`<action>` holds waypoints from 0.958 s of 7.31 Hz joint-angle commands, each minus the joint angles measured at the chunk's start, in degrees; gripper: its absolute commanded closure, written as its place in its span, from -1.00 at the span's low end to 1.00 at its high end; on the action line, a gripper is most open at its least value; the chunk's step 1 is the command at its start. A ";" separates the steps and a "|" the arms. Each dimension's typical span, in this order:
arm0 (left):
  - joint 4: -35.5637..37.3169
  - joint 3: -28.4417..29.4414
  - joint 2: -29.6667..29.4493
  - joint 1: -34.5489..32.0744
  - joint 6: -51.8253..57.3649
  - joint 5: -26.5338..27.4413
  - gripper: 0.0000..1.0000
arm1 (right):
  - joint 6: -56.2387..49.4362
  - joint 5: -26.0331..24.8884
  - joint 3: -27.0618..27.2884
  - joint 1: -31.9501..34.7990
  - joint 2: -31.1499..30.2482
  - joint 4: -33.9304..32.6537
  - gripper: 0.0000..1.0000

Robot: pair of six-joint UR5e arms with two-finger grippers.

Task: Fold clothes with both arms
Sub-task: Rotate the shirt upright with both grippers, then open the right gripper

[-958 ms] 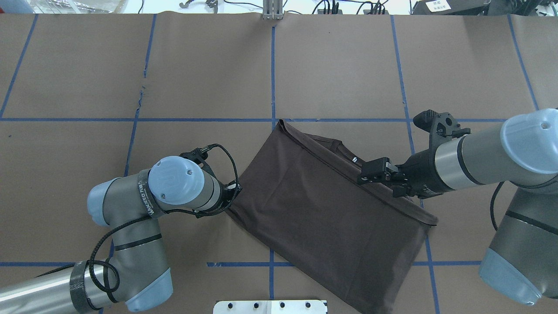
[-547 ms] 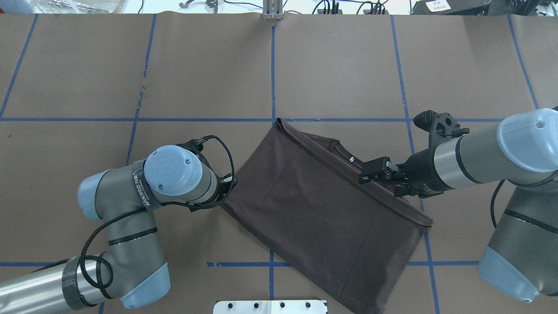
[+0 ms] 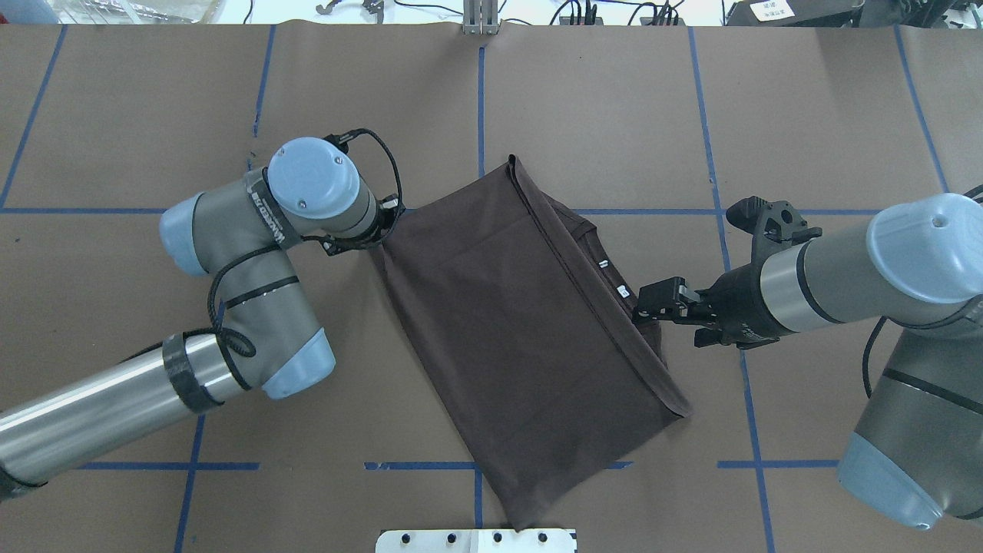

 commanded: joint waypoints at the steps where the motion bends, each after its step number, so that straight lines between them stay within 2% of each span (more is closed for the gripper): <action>1: -8.86 13.25 -6.94 -5.57 5.58 2.29 1.00 | 0.00 -0.02 -0.59 -0.04 0.02 0.07 -1.00; 3: -16.05 23.98 -14.86 -5.94 6.82 5.19 1.00 | 0.00 -0.10 -1.38 -0.04 0.02 0.07 -1.00; 4: -22.45 27.07 -15.67 -5.85 6.74 6.25 1.00 | 0.00 -0.10 -1.56 -0.04 0.36 0.07 -1.00; 5: -25.21 29.19 -15.51 -5.76 7.78 7.57 -0.36 | 0.09 -0.02 -2.34 -0.04 2.11 -0.27 -1.00; 6: -25.24 30.08 -15.25 -5.76 13.71 10.63 -0.99 | 0.09 -0.02 -3.48 -0.04 3.00 -0.36 -1.00; 7: -25.24 30.01 -15.24 -6.37 14.21 10.57 -1.00 | 0.00 -0.10 -3.84 -0.04 3.44 -0.63 -1.00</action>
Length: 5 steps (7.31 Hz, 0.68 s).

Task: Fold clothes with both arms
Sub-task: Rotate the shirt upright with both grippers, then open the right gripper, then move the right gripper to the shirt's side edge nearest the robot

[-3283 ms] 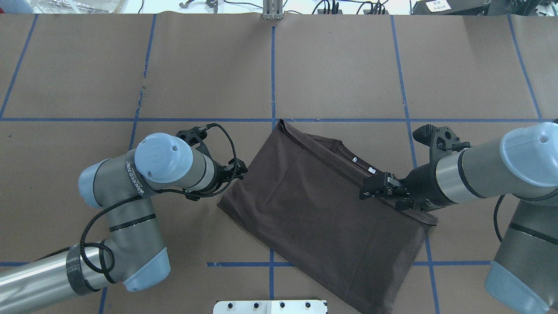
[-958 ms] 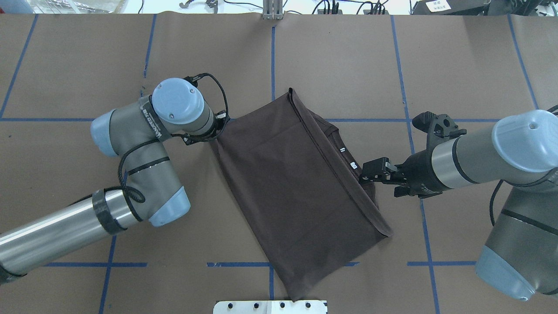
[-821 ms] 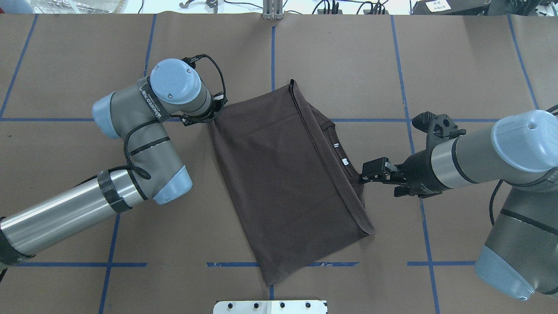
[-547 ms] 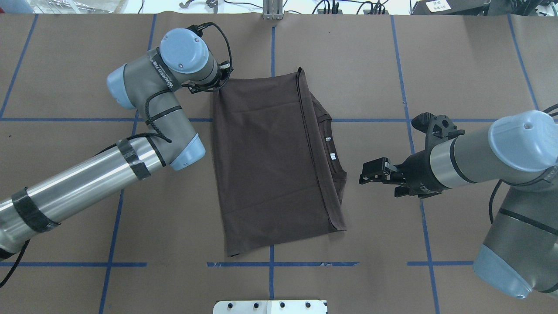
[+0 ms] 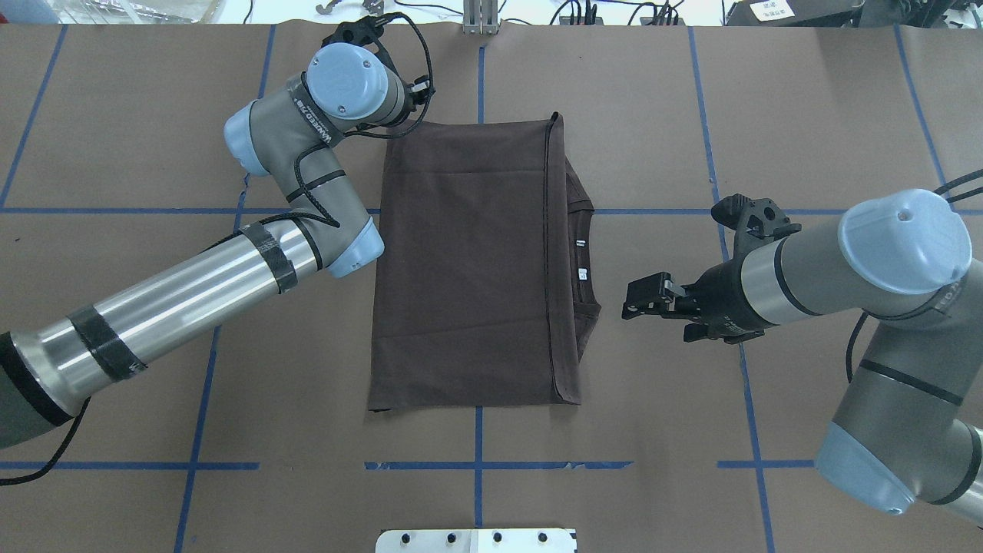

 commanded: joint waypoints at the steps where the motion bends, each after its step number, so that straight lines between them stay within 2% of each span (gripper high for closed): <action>1: -0.05 0.10 -0.08 -1.15 2.94 0.18 -1.00 | -0.06 -0.06 -0.94 0.35 0.78 -0.45 -1.00; 2: 1.61 -0.43 0.18 -1.15 3.03 -3.84 -1.00 | -1.36 -0.15 -1.73 0.44 1.65 -2.10 -1.00; 3: 5.10 -5.83 2.70 -1.15 3.56 -7.62 -1.00 | -4.94 -1.10 -2.09 0.35 4.10 -7.78 -1.00; 4: 7.66 -14.76 7.95 -1.07 7.04 -8.70 -1.00 | -7.24 -2.77 -2.35 0.00 7.95 -14.45 -1.00; 5: 11.95 -21.11 11.13 -0.81 9.17 -9.84 -1.00 | -9.18 -4.26 -4.53 -0.87 12.08 -19.56 -1.00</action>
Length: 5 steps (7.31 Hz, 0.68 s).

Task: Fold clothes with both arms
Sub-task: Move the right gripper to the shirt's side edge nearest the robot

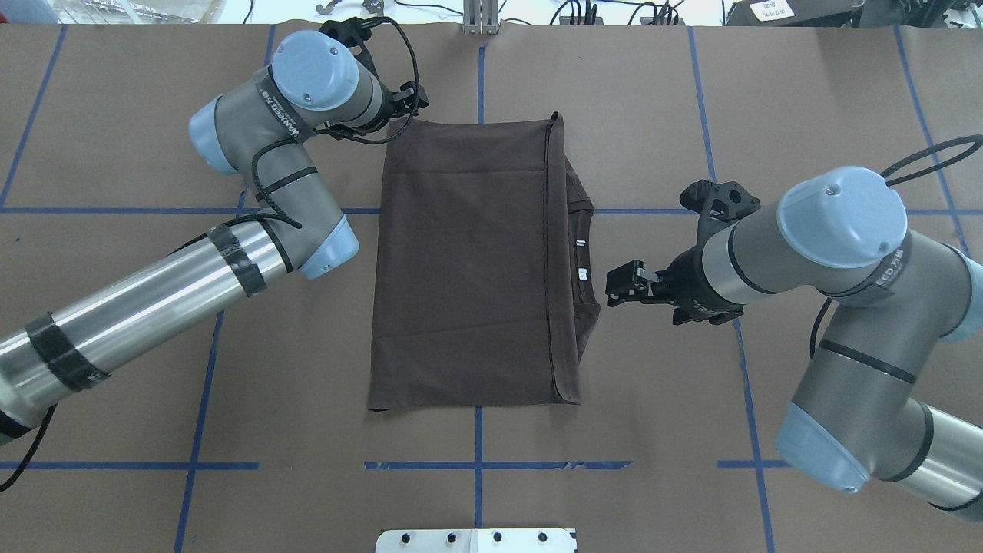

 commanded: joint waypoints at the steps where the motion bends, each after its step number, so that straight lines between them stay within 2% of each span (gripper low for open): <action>1: 9.39 -11.87 4.86 0.22 3.35 -5.11 -1.00 | -5.02 -4.50 -4.58 -2.80 7.18 -8.08 -1.00; 2: 9.87 -15.04 6.25 0.30 3.36 -7.92 -1.00 | -5.40 -6.79 -9.39 -4.47 11.21 -8.27 -1.00; 3: 10.05 -18.64 7.92 1.70 3.18 -8.82 -1.00 | -5.40 -6.90 -13.35 -5.18 13.51 -8.27 -1.00; 4: 10.14 -21.81 10.55 2.23 3.18 -8.83 -1.00 | -5.40 -7.16 -14.96 -6.23 14.49 -9.14 -1.00; 5: 10.14 -22.79 11.36 2.24 3.18 -8.83 -1.00 | -5.40 -7.34 -14.97 -7.81 15.98 -14.46 -1.00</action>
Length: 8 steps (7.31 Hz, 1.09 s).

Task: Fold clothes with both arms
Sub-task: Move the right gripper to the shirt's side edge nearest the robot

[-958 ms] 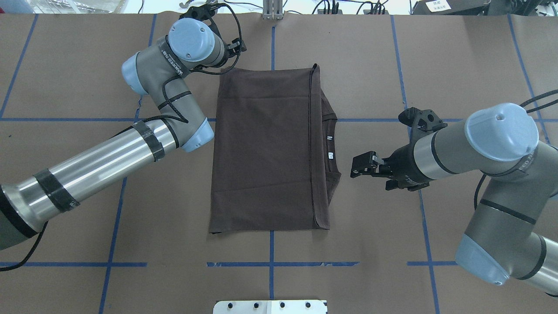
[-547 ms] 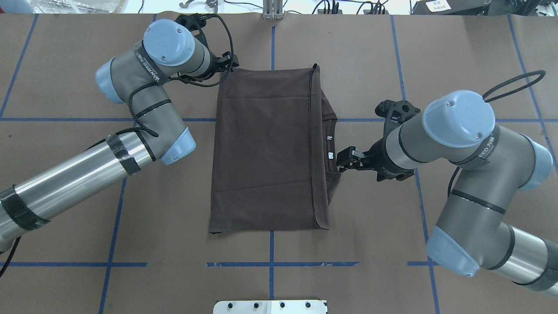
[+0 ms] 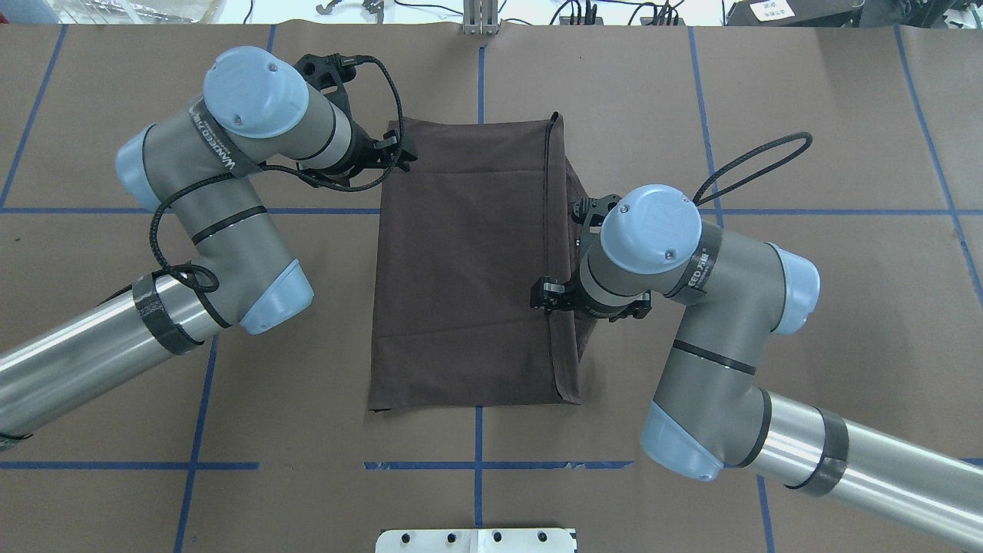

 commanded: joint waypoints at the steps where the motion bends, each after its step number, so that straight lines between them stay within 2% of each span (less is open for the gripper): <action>1: 0.14 -2.35 1.69 0.33 0.00 -0.26 -1.00 | -0.05 -0.62 -1.13 -3.18 3.14 -8.34 -1.00; 3: 0.05 -2.35 1.70 0.50 0.00 -0.35 -1.00 | -0.05 -1.50 -1.30 -6.17 3.41 -12.05 -1.00; 8: -0.56 -2.26 1.69 1.38 -0.53 -0.35 -1.00 | -1.45 -1.32 -3.24 -7.51 3.24 -13.73 -1.00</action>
